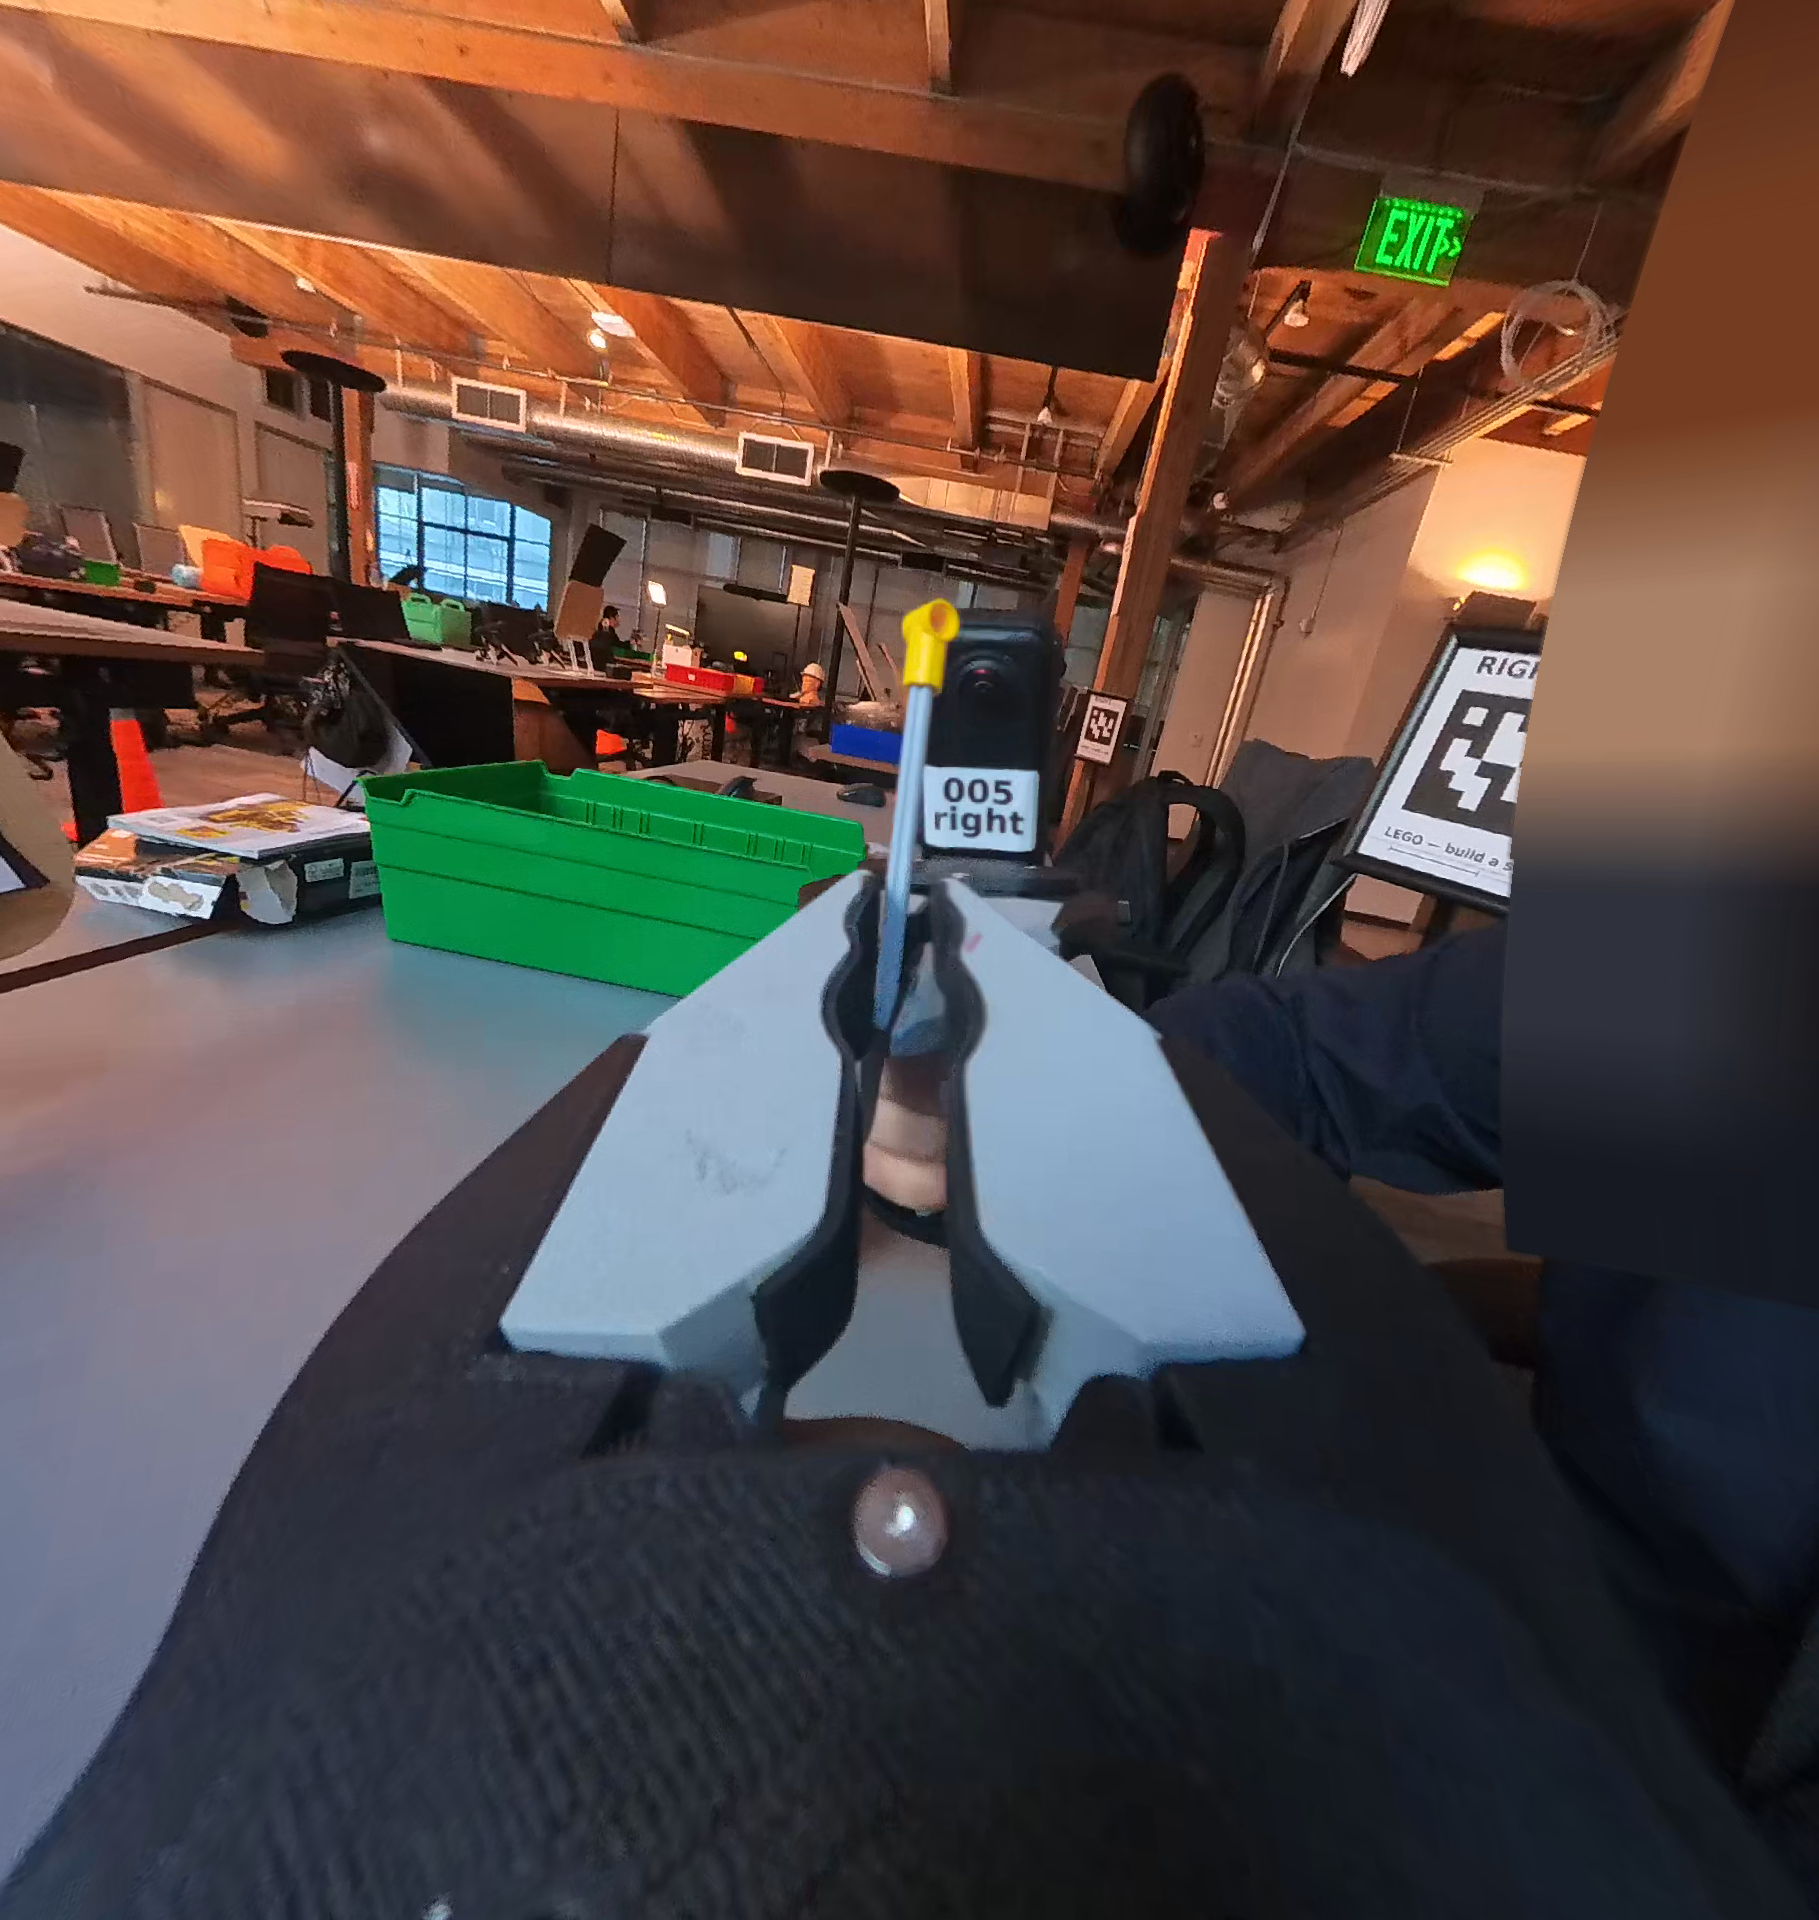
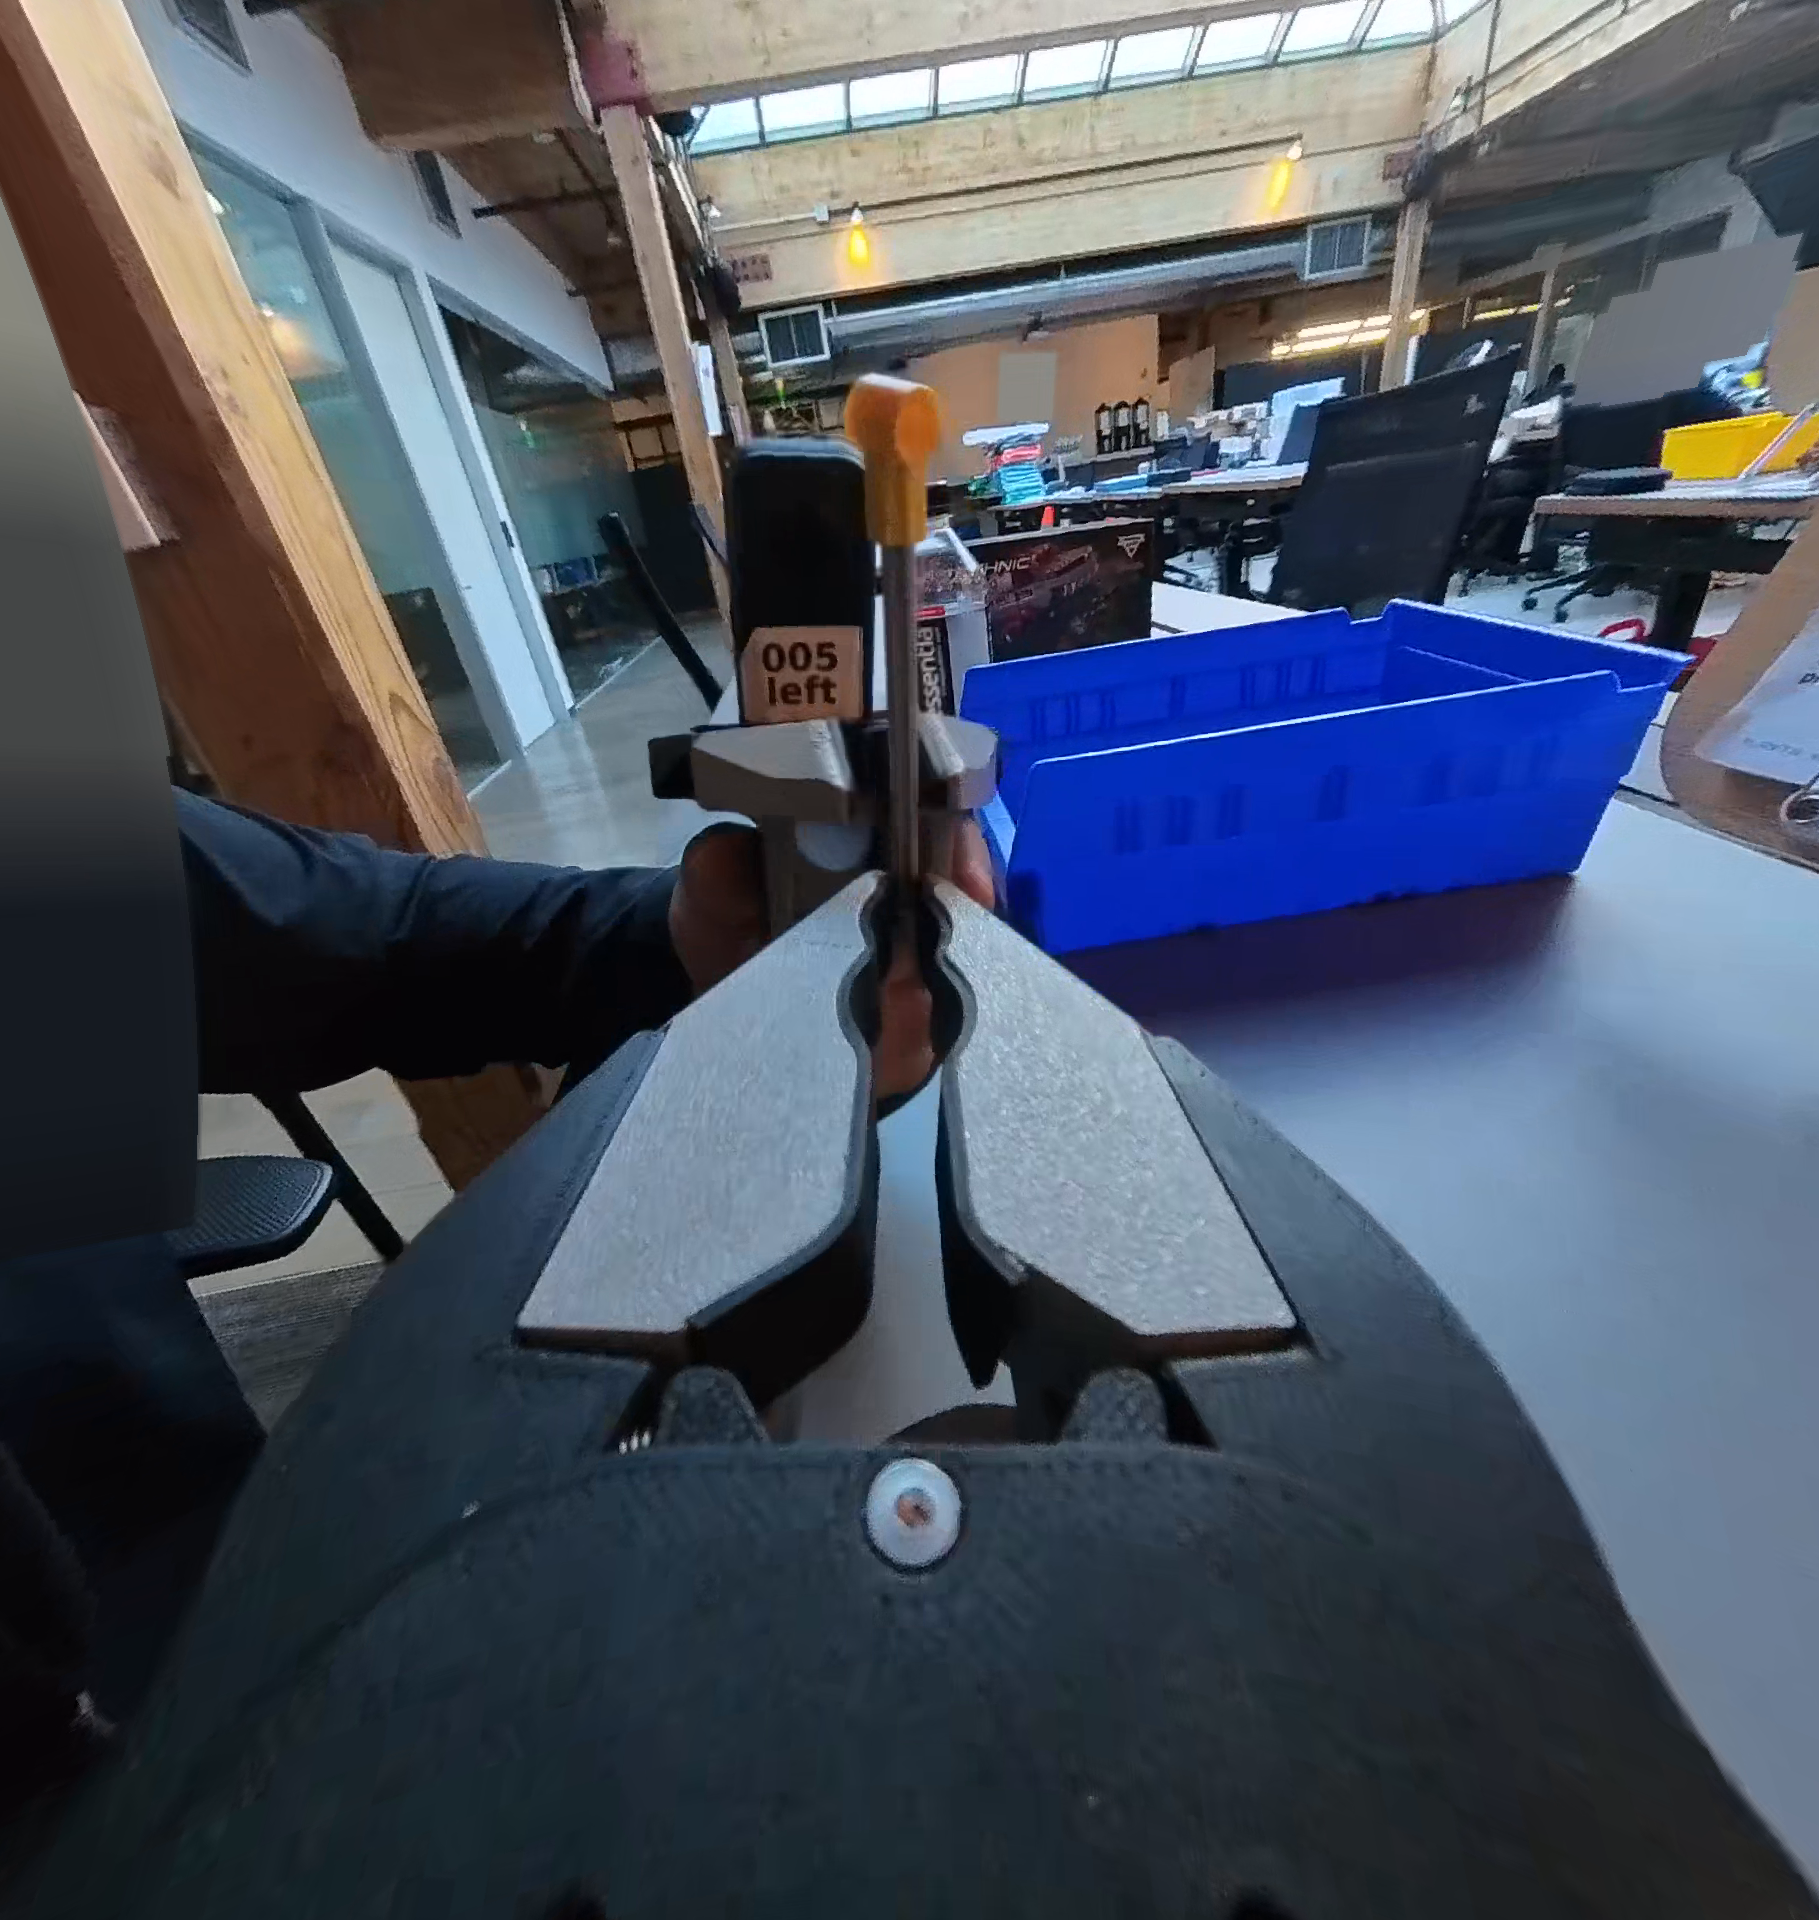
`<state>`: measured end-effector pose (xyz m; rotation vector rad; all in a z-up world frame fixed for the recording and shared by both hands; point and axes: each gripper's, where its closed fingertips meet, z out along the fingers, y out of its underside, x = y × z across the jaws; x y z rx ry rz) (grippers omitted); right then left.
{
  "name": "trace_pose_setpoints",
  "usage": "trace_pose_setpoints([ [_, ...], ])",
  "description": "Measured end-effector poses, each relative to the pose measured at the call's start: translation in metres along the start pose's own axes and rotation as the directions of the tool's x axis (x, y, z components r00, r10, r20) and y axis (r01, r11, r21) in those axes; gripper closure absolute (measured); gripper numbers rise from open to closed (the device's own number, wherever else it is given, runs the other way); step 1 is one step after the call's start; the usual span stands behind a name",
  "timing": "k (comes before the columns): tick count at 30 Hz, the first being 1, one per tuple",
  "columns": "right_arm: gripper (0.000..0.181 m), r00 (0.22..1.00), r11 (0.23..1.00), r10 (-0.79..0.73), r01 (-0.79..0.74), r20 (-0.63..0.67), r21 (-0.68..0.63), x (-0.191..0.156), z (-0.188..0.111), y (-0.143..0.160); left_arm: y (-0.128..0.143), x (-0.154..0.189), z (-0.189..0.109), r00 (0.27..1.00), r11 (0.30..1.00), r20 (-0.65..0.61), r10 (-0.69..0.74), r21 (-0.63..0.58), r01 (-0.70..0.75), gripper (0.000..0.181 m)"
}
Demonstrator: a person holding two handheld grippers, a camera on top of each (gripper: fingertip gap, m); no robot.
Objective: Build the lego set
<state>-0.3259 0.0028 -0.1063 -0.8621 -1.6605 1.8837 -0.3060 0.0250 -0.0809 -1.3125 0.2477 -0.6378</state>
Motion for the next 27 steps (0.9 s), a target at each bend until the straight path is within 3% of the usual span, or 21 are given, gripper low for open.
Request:
trace_pose_setpoints([
  [1,0.181,1.0,1.0,0.011,-0.011,0.011,-0.008,-0.001,0.001,0.002,0.0,0.001,0.0,1.0,1.0,0.0,0.008,-0.005,-0.008,0.17],
  [3,0.181,0.999,0.999,0.032,-0.031,0.032,-0.023,-0.003,0.003,0.006,0.0,0.0,-0.001,0.999,0.999,0.017,0.042,-0.016,-0.042,0.181],
  [5,0.18,0.998,0.998,0.048,-0.047,0.032,-0.04,-0.003,0.004,0.009,0.003,-0.002,-0.001,0.996,0.995,0.035,0.087,-0.05,-0.085,0.18],
  [8,0.165,1.0,0.994,0.019,-0.02,-0.013,-0.106,0.006,0.002,0.013,0.007,-0.015,-0.004,0.985,0.988,0.108,0.134,-0.094,-0.124,0.18],
  [12,0.161,0.987,0.994,-0.107,0.103,-0.12,-0.045,0.02,-0.018,-0.017,0.007,-0.031,-0.012,0.985,0.994,0.16,0.062,-0.099,-0.047,0.18],
  [16,0.156,0.982,0.997,-0.073,0.076,-0.176,0.011,0.03,-0.027,-0.035,0.018,-0.027,-0.006,0.99,0.99,0.135,0.032,-0.142,-0.013,0.18],
  [17,0.16,0.983,0.998,-0.056,0.06,-0.177,0.016,0.031,-0.027,-0.035,0.023,-0.025,-0.004,0.991,0.987,0.129,0.034,-0.161,-0.013,0.18],
  [18,0.175,0.986,0.999,-0.044,0.048,-0.162,0.02,0.03,-0.026,-0.035,0.027,-0.024,-0.001,0.991,0.984,0.127,0.038,-0.178,-0.015,0.18],
  [22,0.176,0.982,1.0,-0.025,0.022,-0.188,-0.021,0.034,-0.029,-0.03,0.033,-0.029,0.0,0.985,0.98,0.164,0.062,-0.199,-0.028,0.18],
  [27,0.177,0.983,0.998,0.049,-0.04,-0.177,0.054,0.032,-0.035,-0.039,0.025,-0.023,0.004,0.984,0.984,0.167,0.059,-0.173,-0.03,0.18],
])
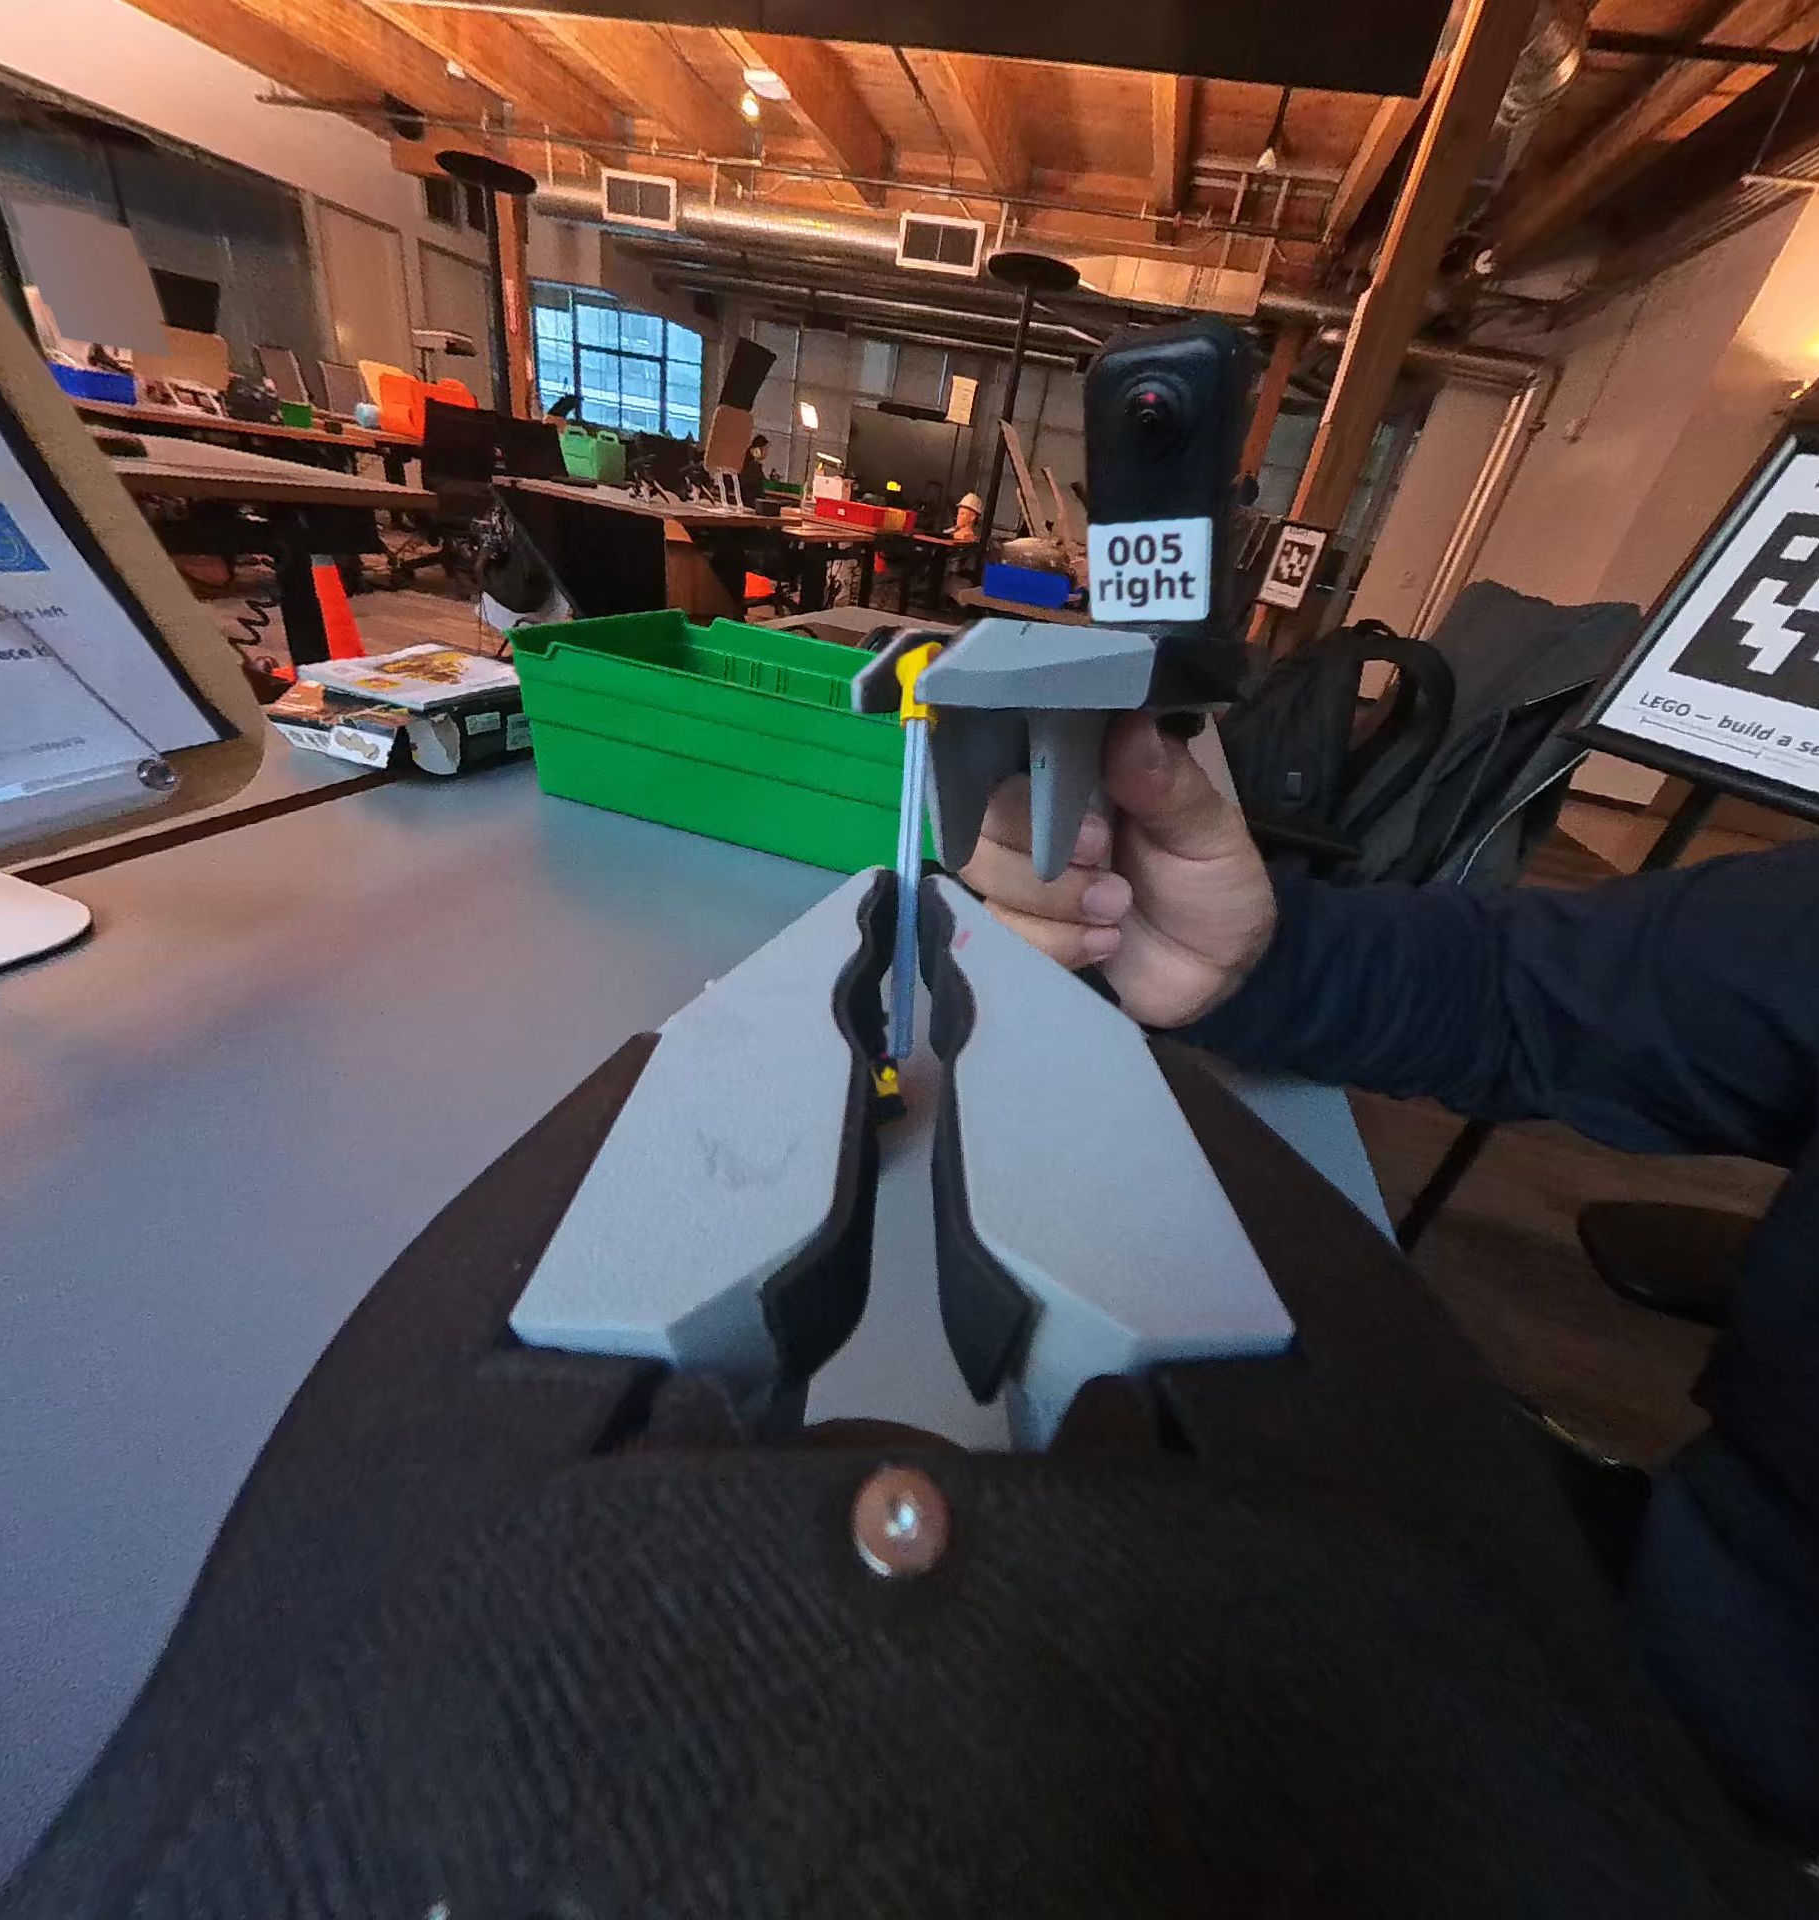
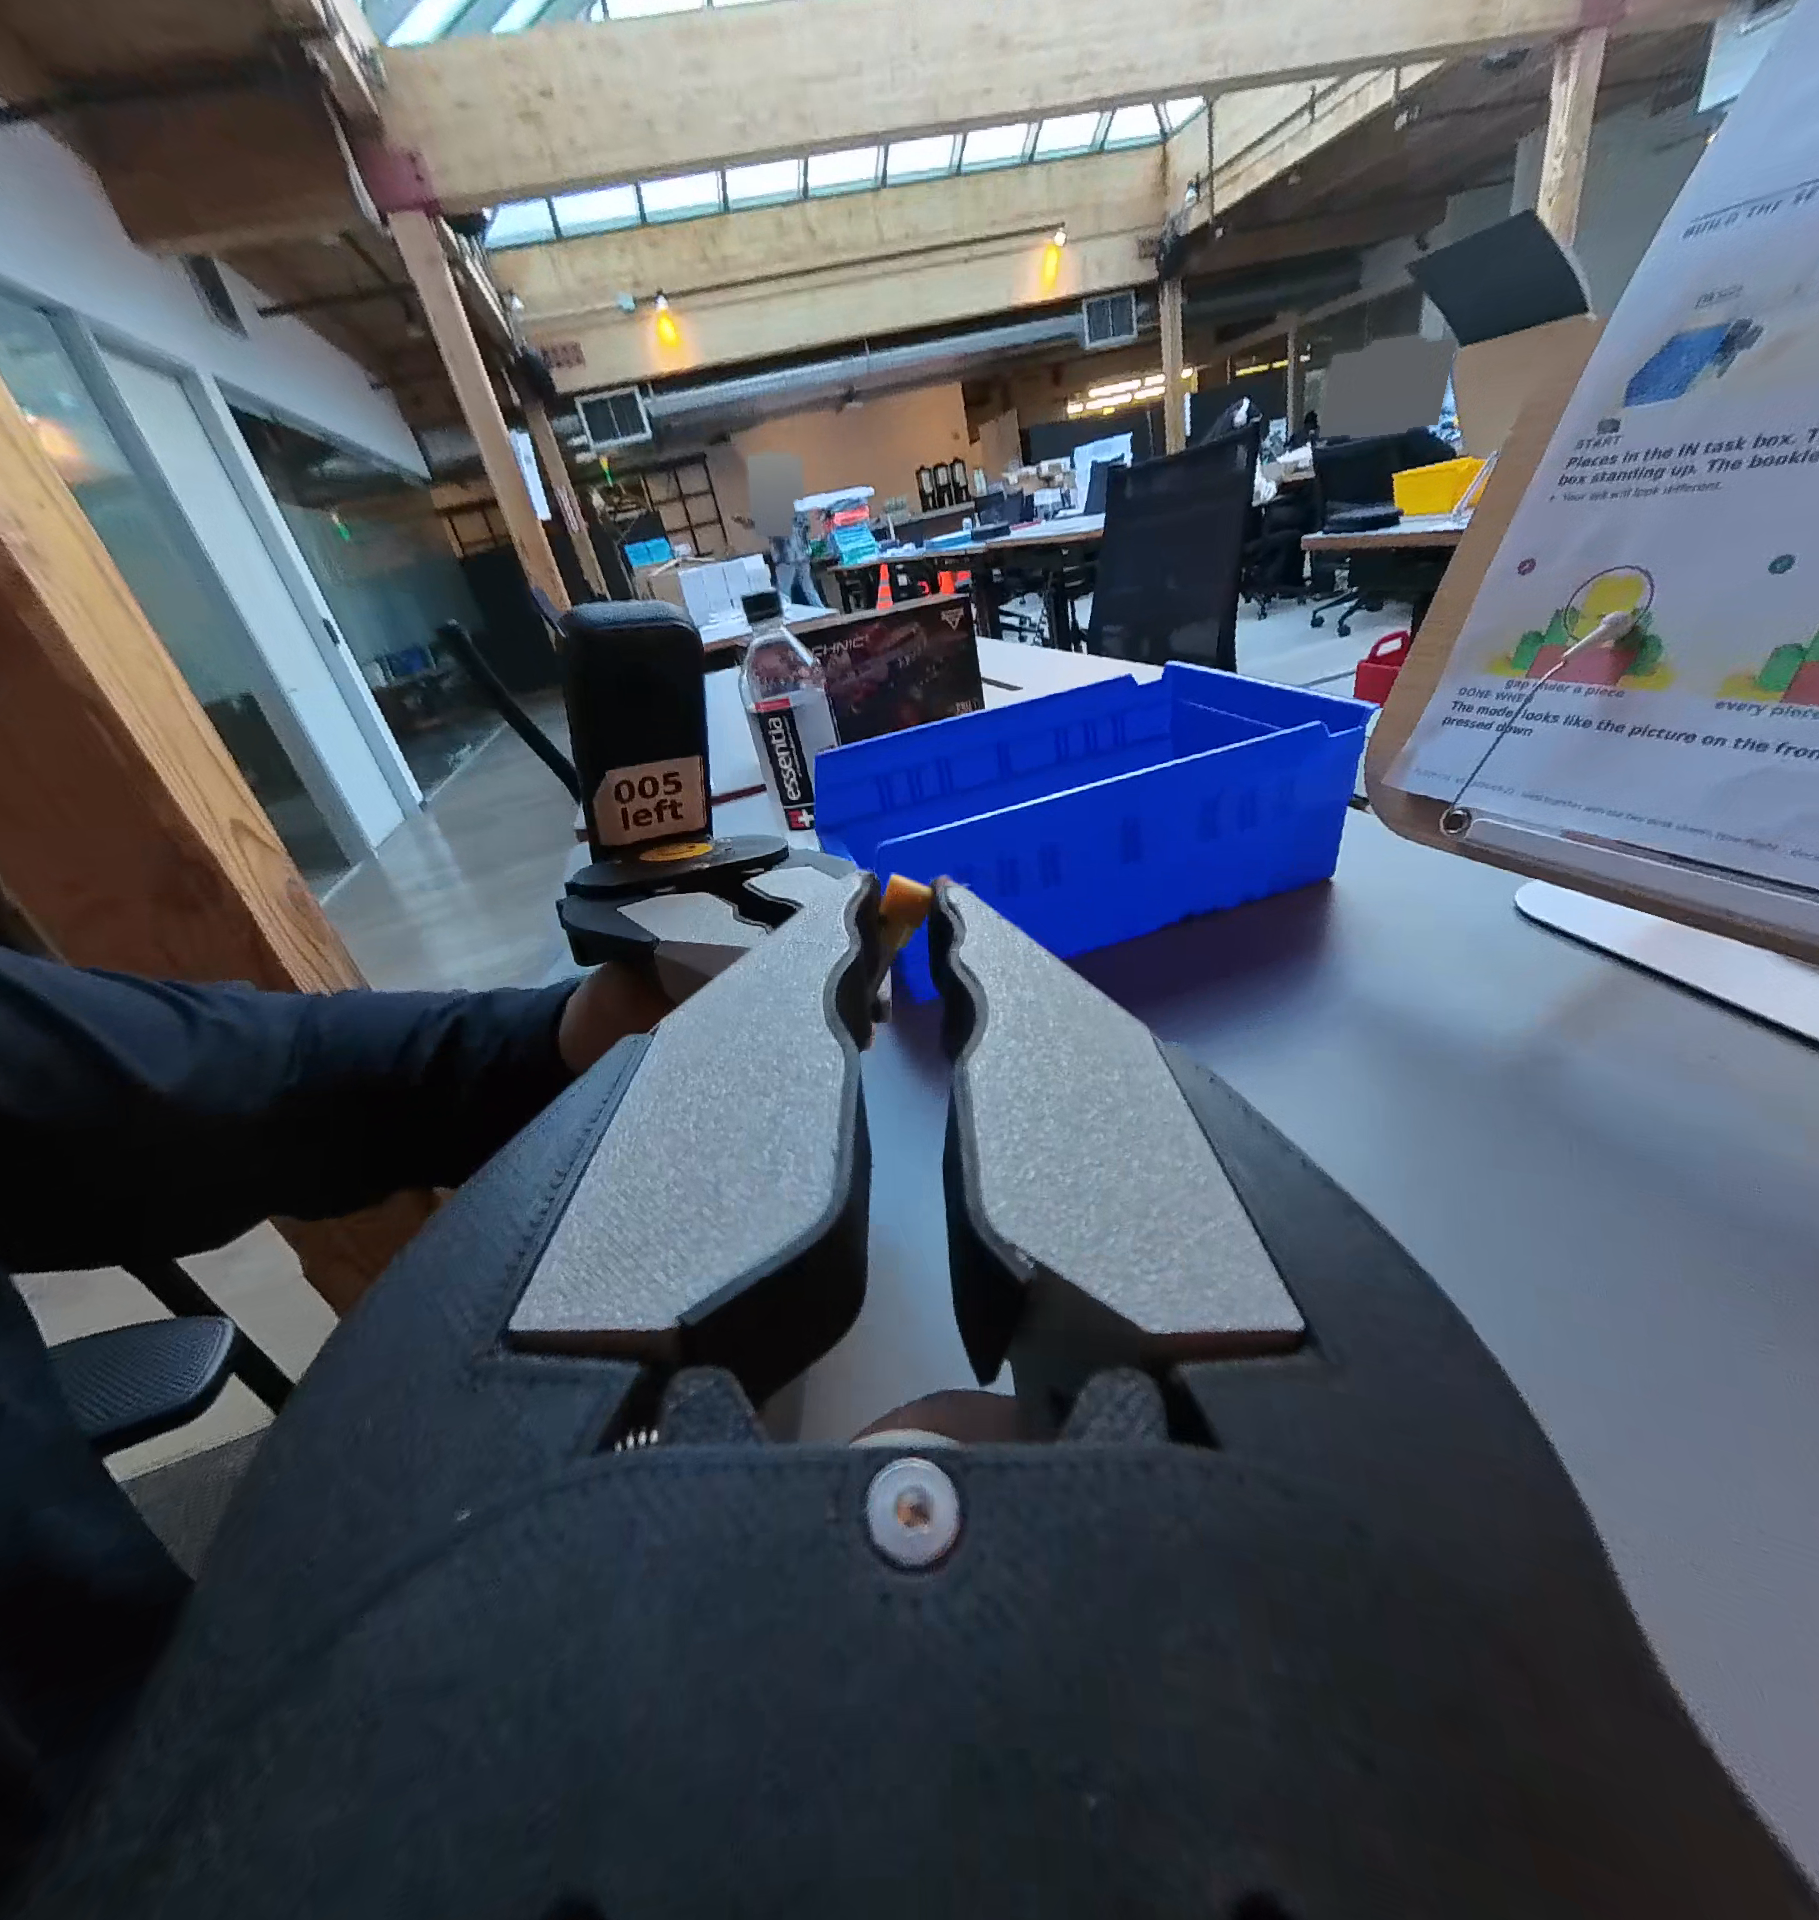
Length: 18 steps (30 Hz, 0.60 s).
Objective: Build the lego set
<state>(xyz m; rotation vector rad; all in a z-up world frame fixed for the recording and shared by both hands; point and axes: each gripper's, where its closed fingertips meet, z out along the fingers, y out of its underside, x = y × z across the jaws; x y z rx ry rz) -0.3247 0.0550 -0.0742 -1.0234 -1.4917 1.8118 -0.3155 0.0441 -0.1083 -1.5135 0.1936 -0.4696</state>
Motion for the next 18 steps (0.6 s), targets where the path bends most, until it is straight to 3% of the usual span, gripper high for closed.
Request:
trace_pose_setpoints([
  [4,0.175,0.999,0.998,0.035,-0.034,-0.015,0.059,0.0,-0.004,-0.012,-0.007,0.005,0.0,1.0,0.999,-0.017,-0.021,0.027,0.021,0.18],
  [5,0.179,0.996,0.975,0.057,-0.04,-0.072,0.217,0.012,-0.02,-0.039,0.001,0.003,-0.001,1.0,0.999,-0.008,-0.02,-0.025,0.02,0.181],
  [7,0.178,0.979,0.866,0.182,-0.113,-0.097,0.487,0.045,-0.087,-0.104,0.024,-0.007,-0.005,0.999,0.994,0.026,-0.04,-0.099,0.043,0.181],
  [8,0.178,0.979,0.824,0.179,-0.095,-0.098,0.559,0.053,-0.118,-0.123,0.025,-0.011,-0.006,0.996,0.992,0.019,-0.09,-0.084,0.091,0.181],
  [9,0.178,0.984,0.839,0.14,-0.056,-0.114,0.542,0.056,-0.131,-0.128,0.023,-0.012,-0.004,0.992,0.99,-0.004,-0.129,-0.062,0.128,0.18],
  [11,0.177,0.972,0.925,0.088,0.0,-0.216,0.379,0.071,-0.135,-0.111,0.017,-0.01,0.002,0.978,0.98,-0.064,-0.198,-0.038,0.195,0.18],
  [13,0.176,0.886,0.972,-0.021,0.127,-0.464,0.197,0.107,-0.154,-0.099,0.028,-0.01,0.007,0.983,0.982,-0.049,-0.175,-0.08,0.17,0.18],
  [14,0.176,0.798,0.987,-0.098,0.153,-0.595,0.043,0.132,-0.171,-0.088,0.036,-0.009,0.008,0.984,0.981,-0.048,-0.169,-0.104,0.164,0.18],
  [16,0.175,0.534,0.969,-0.245,0.11,-0.809,-0.221,0.184,-0.227,-0.066,0.049,-0.009,0.011,0.984,0.974,-0.037,-0.172,-0.153,0.164,0.18],
  [17,0.172,0.425,0.951,-0.29,0.029,-0.857,-0.308,0.204,-0.256,-0.052,0.049,-0.009,0.012,0.986,0.976,-0.036,-0.163,-0.154,0.156,0.18],
  [18,0.163,0.373,0.93,-0.308,-0.076,-0.876,-0.359,0.219,-0.278,-0.034,0.047,-0.01,0.012,0.989,0.98,-0.026,-0.146,-0.14,0.141,0.18],
])
